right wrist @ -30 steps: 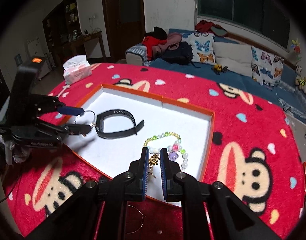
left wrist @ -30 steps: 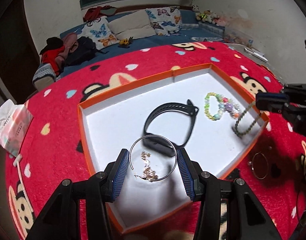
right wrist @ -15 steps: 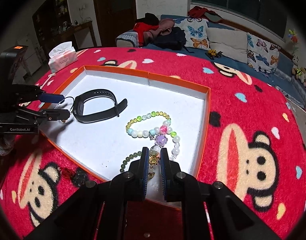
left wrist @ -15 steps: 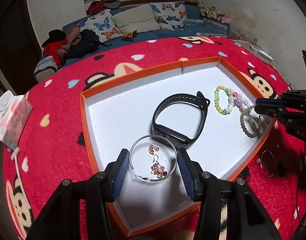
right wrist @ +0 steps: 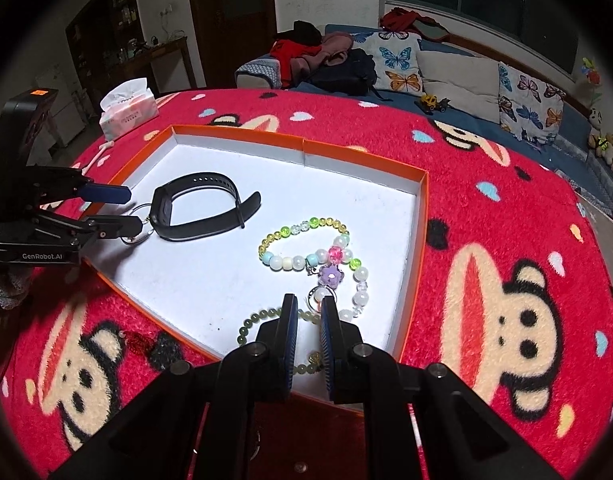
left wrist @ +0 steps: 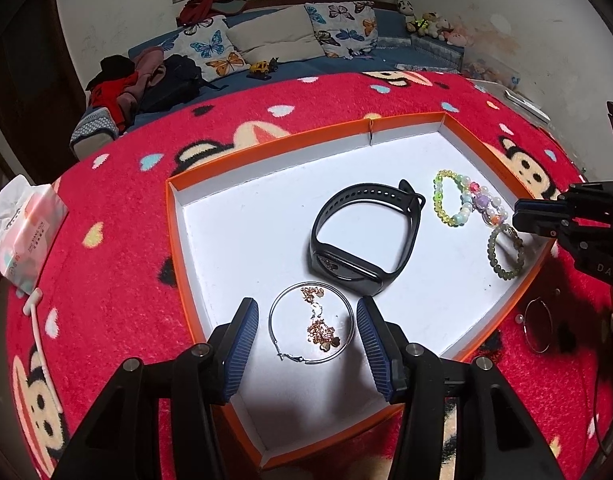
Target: Organize jewelry
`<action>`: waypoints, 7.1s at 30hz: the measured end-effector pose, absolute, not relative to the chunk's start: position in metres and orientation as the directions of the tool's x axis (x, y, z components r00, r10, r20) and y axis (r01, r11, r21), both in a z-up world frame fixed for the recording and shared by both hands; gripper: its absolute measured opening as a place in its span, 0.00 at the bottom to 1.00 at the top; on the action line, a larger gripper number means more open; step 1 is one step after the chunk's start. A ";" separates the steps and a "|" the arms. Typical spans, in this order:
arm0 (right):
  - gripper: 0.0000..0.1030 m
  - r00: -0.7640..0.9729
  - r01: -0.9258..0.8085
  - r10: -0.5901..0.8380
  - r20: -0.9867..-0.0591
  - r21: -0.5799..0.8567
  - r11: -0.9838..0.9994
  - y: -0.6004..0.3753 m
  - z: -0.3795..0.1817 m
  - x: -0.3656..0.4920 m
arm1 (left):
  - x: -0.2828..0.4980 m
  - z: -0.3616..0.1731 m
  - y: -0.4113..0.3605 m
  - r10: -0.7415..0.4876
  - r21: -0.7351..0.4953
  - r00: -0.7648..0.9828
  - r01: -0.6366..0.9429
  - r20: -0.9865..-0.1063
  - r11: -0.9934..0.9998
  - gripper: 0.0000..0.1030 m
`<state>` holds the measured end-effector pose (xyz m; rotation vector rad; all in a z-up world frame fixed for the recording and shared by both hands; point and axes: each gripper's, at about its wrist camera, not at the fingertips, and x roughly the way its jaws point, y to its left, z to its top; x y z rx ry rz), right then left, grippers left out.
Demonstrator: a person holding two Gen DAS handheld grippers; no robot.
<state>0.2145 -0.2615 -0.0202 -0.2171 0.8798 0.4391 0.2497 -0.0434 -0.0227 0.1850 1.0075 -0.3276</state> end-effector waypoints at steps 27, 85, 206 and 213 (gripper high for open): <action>0.24 0.531 -0.505 0.275 -0.801 -0.039 0.862 -0.283 -0.028 0.140 | 0.161 0.004 -0.066 -0.269 -0.026 0.511 0.433 -0.817 0.901 0.54; 0.09 0.540 -0.464 0.252 -0.803 -0.035 0.885 -0.293 -0.044 0.142 | 0.172 -0.041 -0.137 -0.325 0.000 0.432 0.601 -0.841 0.799 0.17; 0.14 0.556 -0.445 0.322 -0.767 0.053 0.894 -0.280 -0.014 0.191 | 0.160 0.007 -0.106 -0.331 -0.026 0.507 0.518 -0.796 0.855 0.51; 0.24 0.562 -0.425 0.309 -0.767 0.053 0.904 -0.296 -0.016 0.182 | 0.138 -0.008 -0.154 -0.403 -0.075 0.414 0.616 -0.816 0.784 0.51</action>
